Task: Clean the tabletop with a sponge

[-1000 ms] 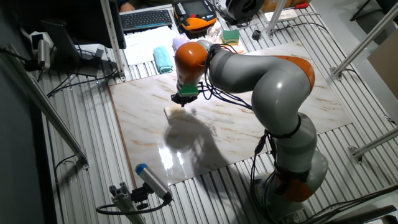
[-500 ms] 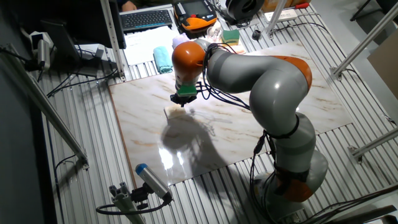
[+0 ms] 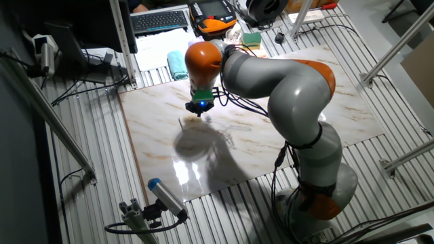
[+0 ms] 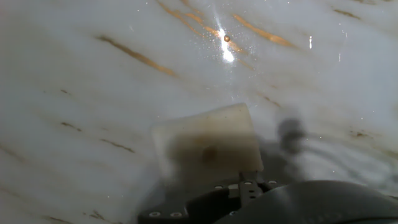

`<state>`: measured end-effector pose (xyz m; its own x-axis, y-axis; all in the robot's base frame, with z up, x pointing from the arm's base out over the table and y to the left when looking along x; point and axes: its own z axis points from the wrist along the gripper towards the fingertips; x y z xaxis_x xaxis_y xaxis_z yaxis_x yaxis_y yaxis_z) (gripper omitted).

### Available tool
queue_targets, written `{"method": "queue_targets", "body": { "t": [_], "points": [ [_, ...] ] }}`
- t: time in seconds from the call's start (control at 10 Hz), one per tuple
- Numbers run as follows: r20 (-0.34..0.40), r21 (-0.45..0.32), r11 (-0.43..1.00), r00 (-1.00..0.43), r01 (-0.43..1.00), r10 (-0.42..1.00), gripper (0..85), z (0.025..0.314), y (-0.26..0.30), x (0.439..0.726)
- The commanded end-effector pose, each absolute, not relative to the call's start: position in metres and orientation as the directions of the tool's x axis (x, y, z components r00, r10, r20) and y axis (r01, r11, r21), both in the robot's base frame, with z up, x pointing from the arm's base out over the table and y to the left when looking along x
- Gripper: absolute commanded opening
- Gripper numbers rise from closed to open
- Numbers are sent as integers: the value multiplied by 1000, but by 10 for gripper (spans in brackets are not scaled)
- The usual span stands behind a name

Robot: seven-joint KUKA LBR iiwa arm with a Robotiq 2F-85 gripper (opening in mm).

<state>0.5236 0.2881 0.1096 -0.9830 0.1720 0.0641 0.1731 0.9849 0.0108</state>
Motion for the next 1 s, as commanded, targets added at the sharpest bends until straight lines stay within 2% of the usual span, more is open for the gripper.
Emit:
{"method": "queue_targets", "body": {
  "t": [0.0,0.4,0.5,0.9],
  "points": [
    [61,3,985,-983,172,172,0,110,288,524],
    [19,17,982,-982,190,190,0,103,290,524],
    [3,48,981,-982,187,187,0,97,291,527],
    [-56,34,993,-991,117,119,0,94,300,530]
  ]
}}
